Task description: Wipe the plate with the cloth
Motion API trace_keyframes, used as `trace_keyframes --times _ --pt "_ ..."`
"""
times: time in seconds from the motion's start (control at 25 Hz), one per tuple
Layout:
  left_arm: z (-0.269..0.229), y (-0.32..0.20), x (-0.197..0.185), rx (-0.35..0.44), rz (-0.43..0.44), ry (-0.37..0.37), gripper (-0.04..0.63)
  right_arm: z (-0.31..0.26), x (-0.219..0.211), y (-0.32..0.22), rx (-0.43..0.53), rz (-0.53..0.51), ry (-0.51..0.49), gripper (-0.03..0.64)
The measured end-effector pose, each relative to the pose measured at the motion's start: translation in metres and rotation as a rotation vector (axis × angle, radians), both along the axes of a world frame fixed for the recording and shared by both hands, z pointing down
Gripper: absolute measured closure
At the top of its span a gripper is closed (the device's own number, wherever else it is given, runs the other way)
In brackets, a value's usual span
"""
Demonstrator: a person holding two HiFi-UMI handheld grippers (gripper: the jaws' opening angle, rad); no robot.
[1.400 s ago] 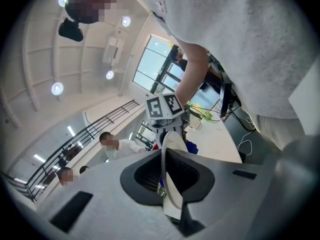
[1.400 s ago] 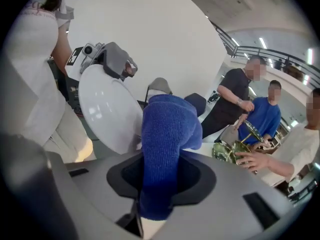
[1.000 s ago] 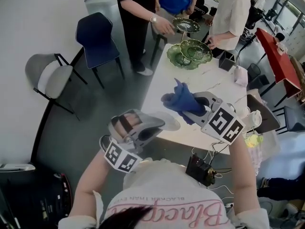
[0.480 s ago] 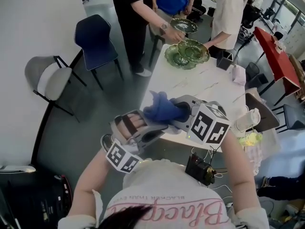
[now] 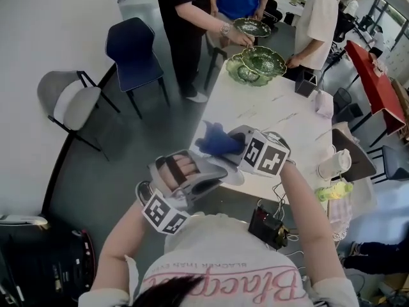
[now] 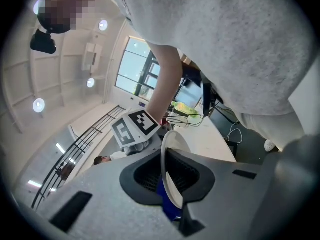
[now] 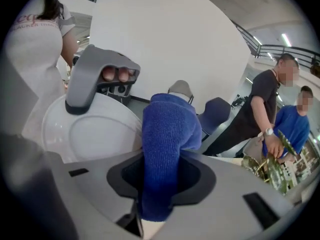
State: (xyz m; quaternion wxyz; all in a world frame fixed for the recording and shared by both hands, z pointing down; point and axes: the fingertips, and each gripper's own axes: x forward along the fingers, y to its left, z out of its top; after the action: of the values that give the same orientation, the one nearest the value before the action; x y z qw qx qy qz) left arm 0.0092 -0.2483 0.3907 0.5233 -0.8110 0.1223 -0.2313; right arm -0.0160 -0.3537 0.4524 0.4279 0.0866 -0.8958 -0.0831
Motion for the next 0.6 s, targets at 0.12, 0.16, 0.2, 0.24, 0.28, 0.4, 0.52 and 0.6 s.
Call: trace_keyframes --times 0.12,0.16,0.2,0.24,0.28,0.4,0.52,0.6 --pt "-0.004 0.002 -0.004 -0.006 -0.012 0.015 0.575 0.011 0.007 -0.007 -0.026 0.046 0.000 0.507" --pt "-0.006 0.002 -0.006 -0.008 -0.019 0.026 0.577 0.015 0.010 -0.010 -0.031 0.068 0.005 0.507" --pt "-0.008 0.000 -0.009 -0.013 -0.029 0.042 0.577 0.019 0.015 -0.013 -0.038 0.093 0.008 0.506" --pt "-0.011 -0.002 -0.012 -0.023 -0.041 0.064 0.577 0.023 0.019 -0.016 -0.045 0.122 0.006 0.507" --pt "-0.014 -0.006 -0.016 -0.040 -0.057 0.093 0.577 0.025 0.024 -0.019 -0.051 0.155 -0.003 0.506" --pt "-0.021 -0.019 -0.029 -0.112 -0.121 0.202 0.577 0.022 0.039 -0.028 -0.055 0.271 -0.068 0.506" --pt "-0.027 -0.032 -0.041 -0.165 -0.186 0.295 0.577 0.010 0.052 -0.033 -0.046 0.383 -0.153 0.506" --pt "-0.031 -0.039 -0.047 -0.203 -0.221 0.355 0.577 0.003 0.060 -0.033 -0.041 0.444 -0.204 0.507"
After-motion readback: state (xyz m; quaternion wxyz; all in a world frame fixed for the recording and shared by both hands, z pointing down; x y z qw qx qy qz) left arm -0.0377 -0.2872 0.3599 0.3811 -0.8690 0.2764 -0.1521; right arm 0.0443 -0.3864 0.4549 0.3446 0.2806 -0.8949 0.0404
